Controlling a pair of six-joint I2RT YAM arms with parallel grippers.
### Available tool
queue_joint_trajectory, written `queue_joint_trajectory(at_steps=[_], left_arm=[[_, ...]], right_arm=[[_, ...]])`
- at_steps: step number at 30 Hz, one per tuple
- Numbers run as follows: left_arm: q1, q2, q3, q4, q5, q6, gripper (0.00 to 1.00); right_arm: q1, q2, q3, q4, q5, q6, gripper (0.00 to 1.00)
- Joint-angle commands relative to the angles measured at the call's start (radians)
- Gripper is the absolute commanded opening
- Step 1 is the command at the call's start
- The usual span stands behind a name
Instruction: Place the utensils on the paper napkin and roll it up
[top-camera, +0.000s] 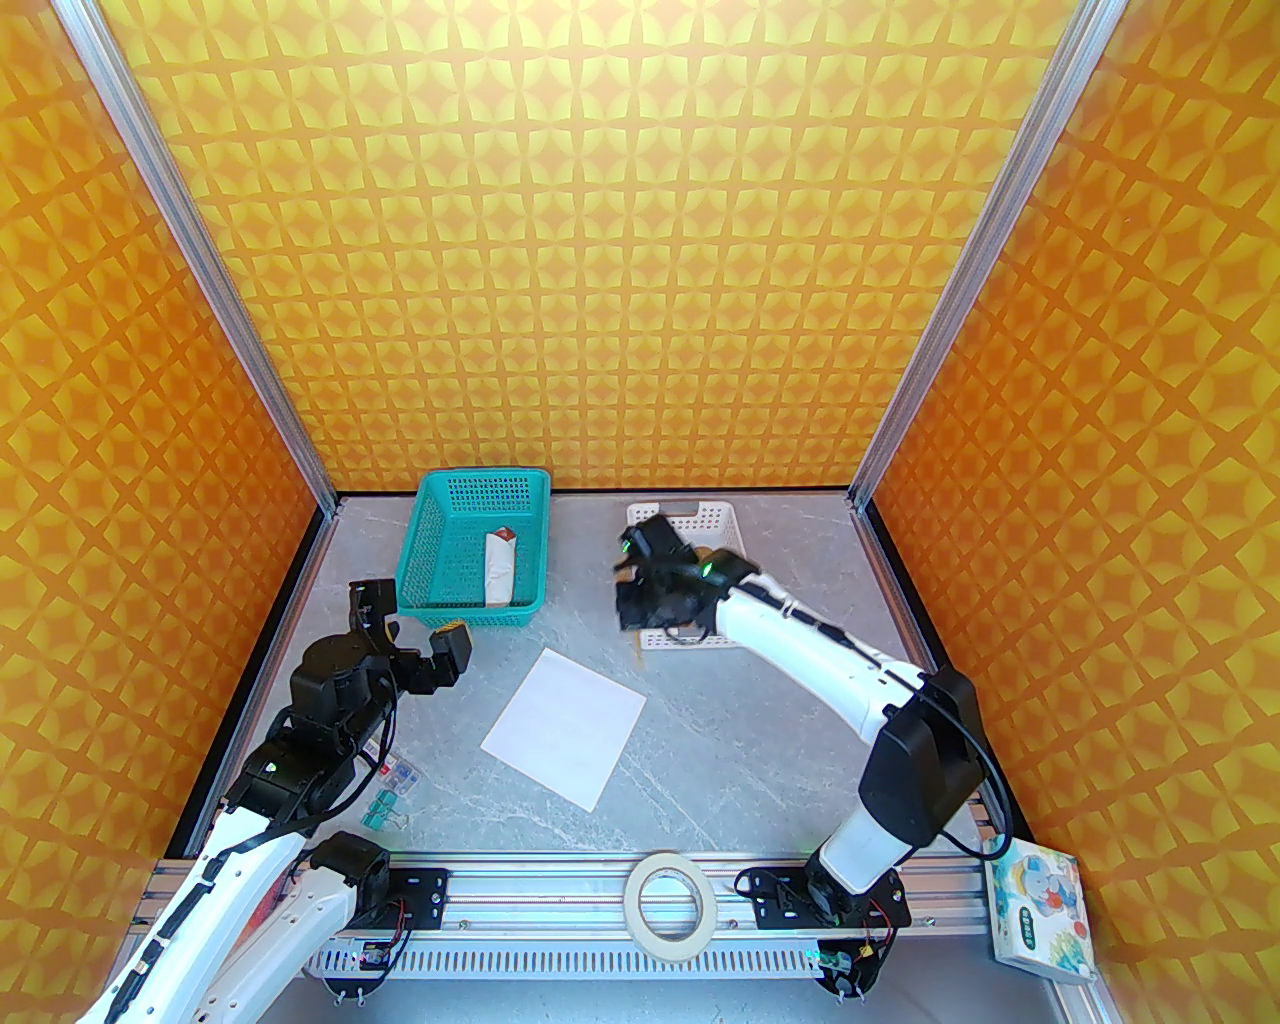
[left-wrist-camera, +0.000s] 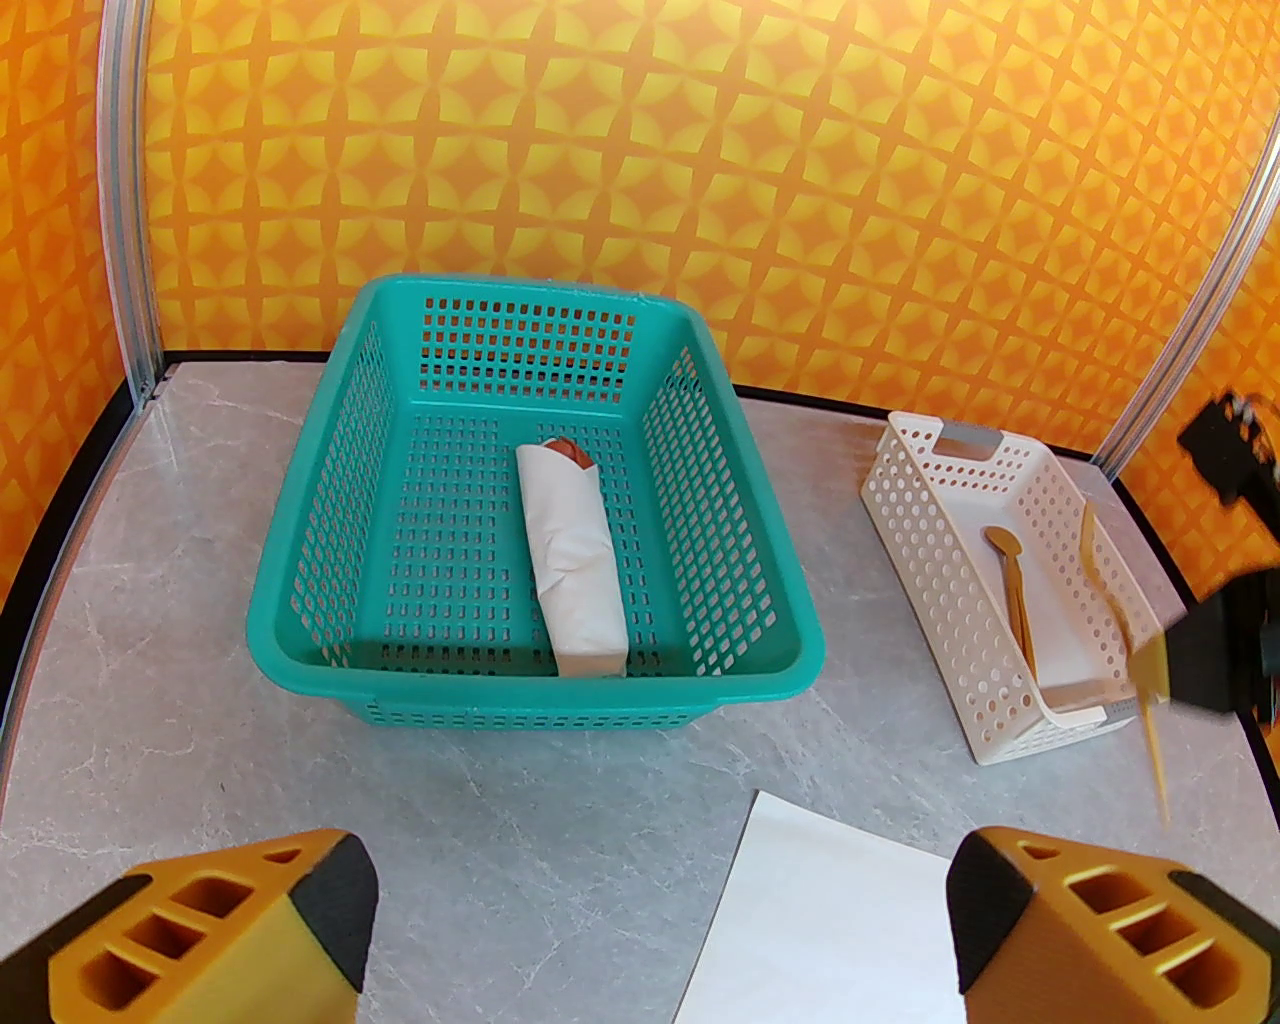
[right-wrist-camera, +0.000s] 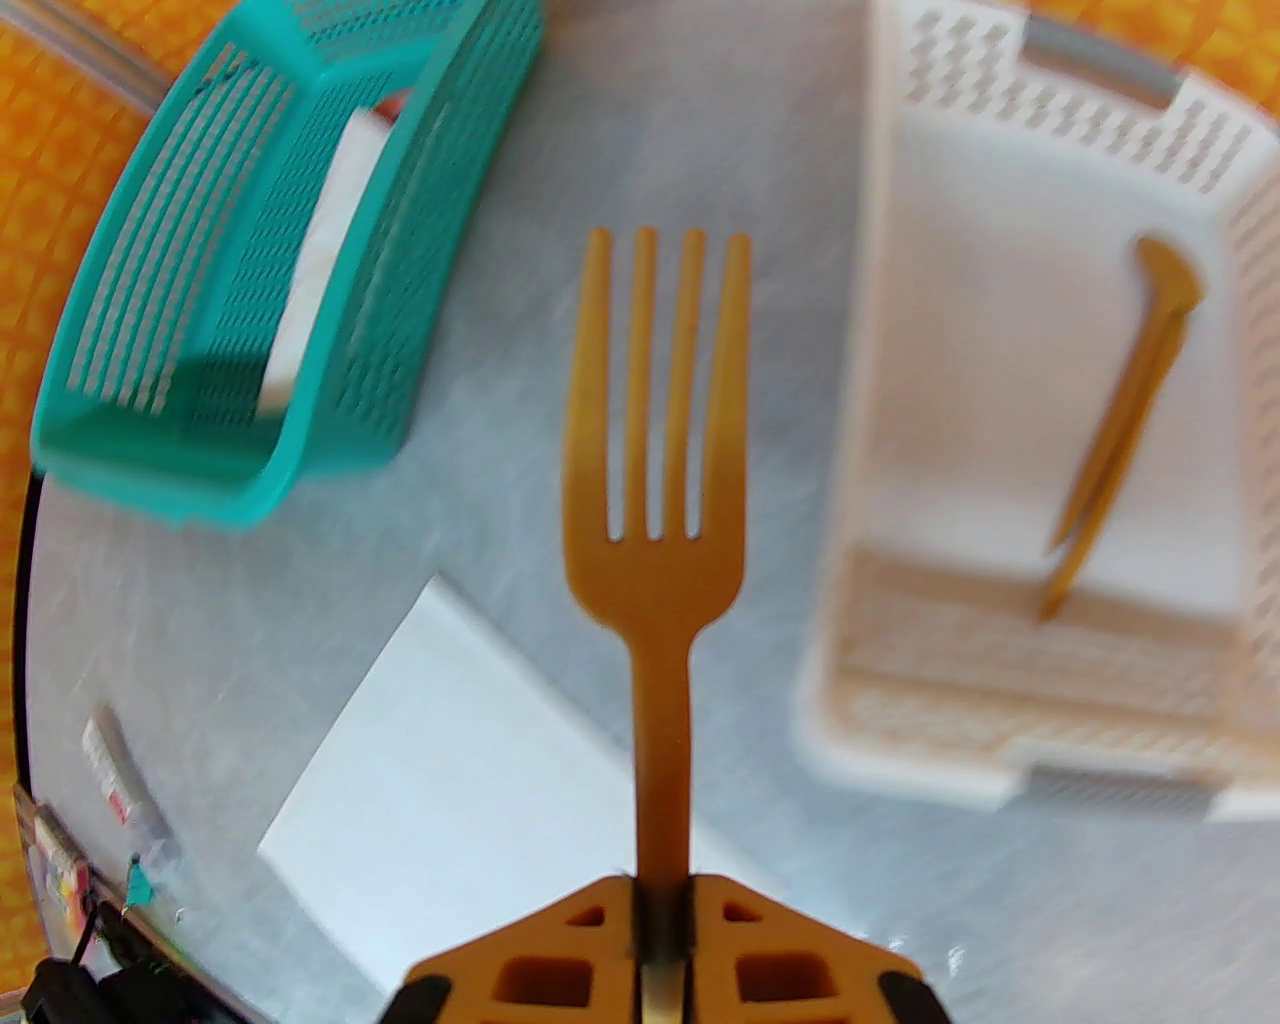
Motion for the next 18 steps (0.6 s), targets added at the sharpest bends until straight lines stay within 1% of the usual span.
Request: queue_joint_trajectory(at_steps=[1,9,18], left_arm=[[0.007,-0.02,-0.016,0.019,-0.015,-0.01,0.99],[0.007,-0.059,-0.043,0.012,-0.016,-0.016,1.0],[0.006,-0.09,-0.065,0.006,-0.018,-0.022,1.0]], right_arm=[[0.049,-0.031,-0.059,0.083,-0.025,0.135,0.12],[0.149,0.03,-0.121,0.153,-0.032,0.224,0.12],[0.208,0.179,-0.084,0.185,-0.061,0.208,0.13]])
